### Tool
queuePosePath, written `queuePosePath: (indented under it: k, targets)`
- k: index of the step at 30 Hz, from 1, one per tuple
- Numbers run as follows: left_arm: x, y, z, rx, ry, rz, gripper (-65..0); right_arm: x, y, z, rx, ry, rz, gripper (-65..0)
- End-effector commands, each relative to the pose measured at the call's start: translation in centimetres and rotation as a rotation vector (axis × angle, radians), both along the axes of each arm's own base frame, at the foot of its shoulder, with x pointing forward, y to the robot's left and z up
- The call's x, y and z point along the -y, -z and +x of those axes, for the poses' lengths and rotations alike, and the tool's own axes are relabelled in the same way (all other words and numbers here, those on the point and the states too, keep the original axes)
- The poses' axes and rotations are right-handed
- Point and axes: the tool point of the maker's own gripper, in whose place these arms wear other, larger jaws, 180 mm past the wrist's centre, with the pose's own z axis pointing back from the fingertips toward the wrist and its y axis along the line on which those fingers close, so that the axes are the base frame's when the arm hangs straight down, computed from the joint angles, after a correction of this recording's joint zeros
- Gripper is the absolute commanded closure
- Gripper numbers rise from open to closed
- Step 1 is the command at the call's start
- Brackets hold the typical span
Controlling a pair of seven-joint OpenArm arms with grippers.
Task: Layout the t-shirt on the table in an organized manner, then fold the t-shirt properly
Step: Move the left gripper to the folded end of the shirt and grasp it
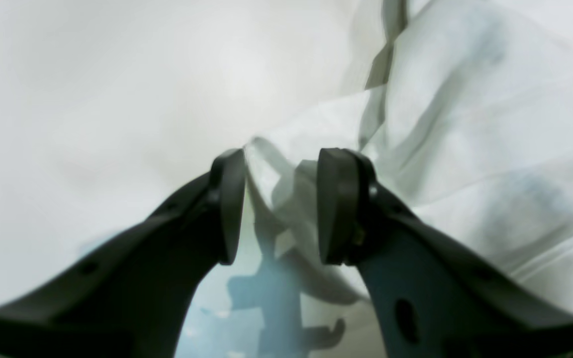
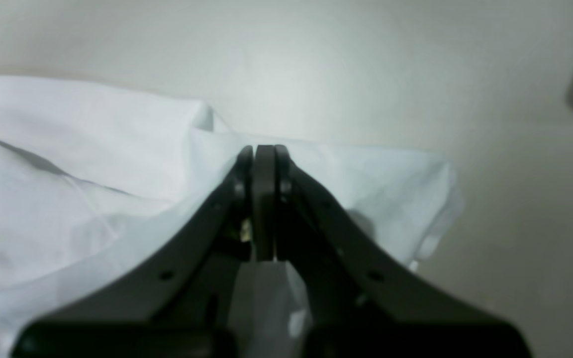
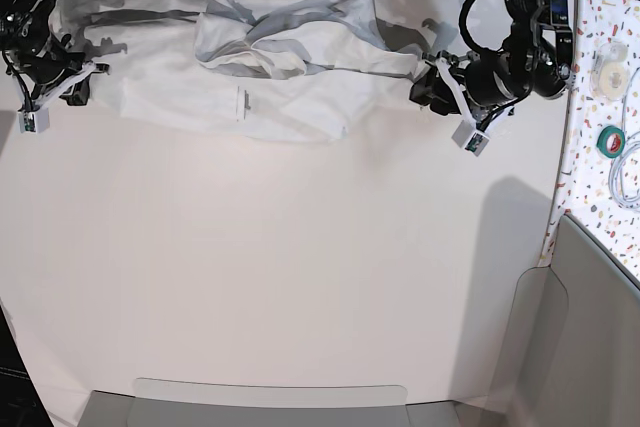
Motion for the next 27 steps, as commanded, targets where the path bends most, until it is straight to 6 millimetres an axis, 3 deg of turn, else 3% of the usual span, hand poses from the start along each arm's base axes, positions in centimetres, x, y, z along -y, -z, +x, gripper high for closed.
queuePosePath:
  k: [1,8,13,27]
  targets:
    - [-0.2,-0.9,0.5,0.035,-0.002,-0.007,-23.3,0.5,-1.1,0.7,0.041,-0.005,-0.021,0.0]
    - [-0.6,-0.1,-0.8,0.004,-0.003,0.003,-23.0,0.6,-1.2,0.6,0.043,-0.005,-0.024,0.0]
    - [-0.6,0.0,-0.9,0.003,-0.002,0.004,-19.2,0.7,-1.2,0.6,0.042,-0.003,-0.025,0.0]
    - [-1.5,0.9,-2.4,-0.039,-0.016,0.018,-19.2,0.7,-1.2,0.6,0.043,-0.002,-0.025,0.0]
